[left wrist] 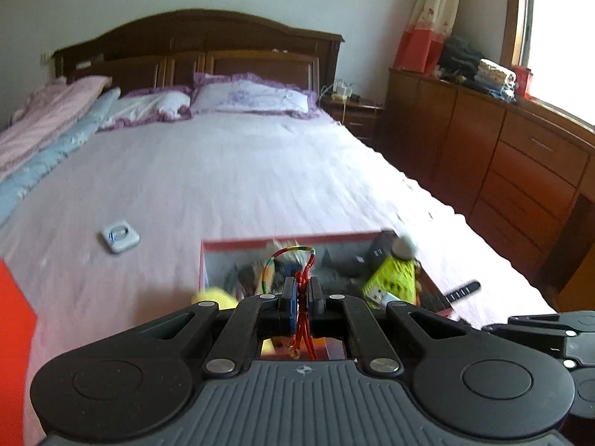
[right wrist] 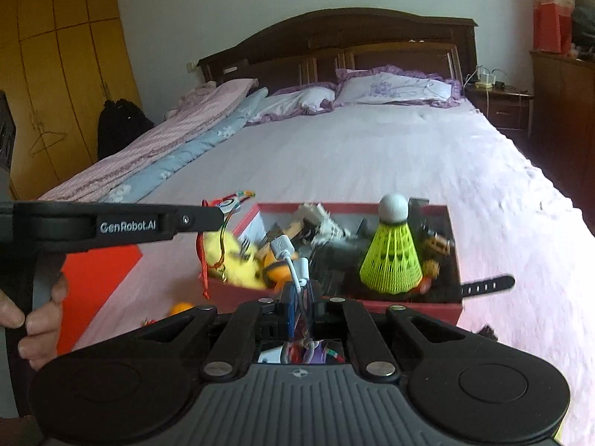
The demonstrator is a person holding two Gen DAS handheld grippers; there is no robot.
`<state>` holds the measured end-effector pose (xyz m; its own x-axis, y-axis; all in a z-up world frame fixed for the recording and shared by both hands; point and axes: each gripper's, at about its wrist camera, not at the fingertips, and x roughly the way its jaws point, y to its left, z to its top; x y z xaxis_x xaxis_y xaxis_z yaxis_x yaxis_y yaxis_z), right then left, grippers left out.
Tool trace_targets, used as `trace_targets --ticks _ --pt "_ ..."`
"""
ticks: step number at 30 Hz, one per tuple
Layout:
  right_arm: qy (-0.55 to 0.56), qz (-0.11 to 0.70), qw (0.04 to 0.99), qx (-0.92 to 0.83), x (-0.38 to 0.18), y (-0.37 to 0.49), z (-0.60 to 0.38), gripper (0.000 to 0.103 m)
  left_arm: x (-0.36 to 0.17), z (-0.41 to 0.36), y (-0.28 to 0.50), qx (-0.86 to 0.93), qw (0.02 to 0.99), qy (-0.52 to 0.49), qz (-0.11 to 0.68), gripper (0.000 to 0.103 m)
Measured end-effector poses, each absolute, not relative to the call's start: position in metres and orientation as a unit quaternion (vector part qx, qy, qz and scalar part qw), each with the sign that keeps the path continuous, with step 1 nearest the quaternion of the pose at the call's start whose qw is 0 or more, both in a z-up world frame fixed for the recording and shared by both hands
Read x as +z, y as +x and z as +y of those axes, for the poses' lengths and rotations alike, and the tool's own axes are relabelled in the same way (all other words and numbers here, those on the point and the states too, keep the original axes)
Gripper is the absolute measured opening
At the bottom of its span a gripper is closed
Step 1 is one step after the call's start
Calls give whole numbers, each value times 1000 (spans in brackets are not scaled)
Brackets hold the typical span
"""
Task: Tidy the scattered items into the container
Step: 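Carry cable and bracelet over the red box and open both tools, then withdraw both tools from the red box back toward the toy pile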
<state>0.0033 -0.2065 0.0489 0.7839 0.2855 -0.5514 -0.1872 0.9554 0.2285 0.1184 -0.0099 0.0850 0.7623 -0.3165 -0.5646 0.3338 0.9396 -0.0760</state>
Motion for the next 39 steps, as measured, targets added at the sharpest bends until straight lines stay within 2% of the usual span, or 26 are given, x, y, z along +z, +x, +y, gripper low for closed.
trace_targets --ticks 12,16,18,21,24,28,33,39 --pt "97 304 943 97 50 66 -208 7 84 -31 163 -173 938 42 298 8" --pt "93 304 945 82 46 92 -205 7 76 -31 180 -168 935 44 309 11" --pt "87 304 946 77 43 105 -202 8 72 -31 187 -163 934 44 316 20" --pt "79 314 943 71 40 120 -199 18 68 -28 190 -156 933 40 323 34" --pt "73 316 943 76 38 122 -196 19 64 -24 186 -153 932 38 327 45" --pt "73 314 943 85 39 112 -194 22 62 -19 174 -147 932 30 329 55" --pt "75 307 944 93 42 83 -198 35 60 -10 152 -143 934 17 328 72" --pt "86 312 942 89 37 46 -207 45 57 -8 124 -131 935 23 330 82"
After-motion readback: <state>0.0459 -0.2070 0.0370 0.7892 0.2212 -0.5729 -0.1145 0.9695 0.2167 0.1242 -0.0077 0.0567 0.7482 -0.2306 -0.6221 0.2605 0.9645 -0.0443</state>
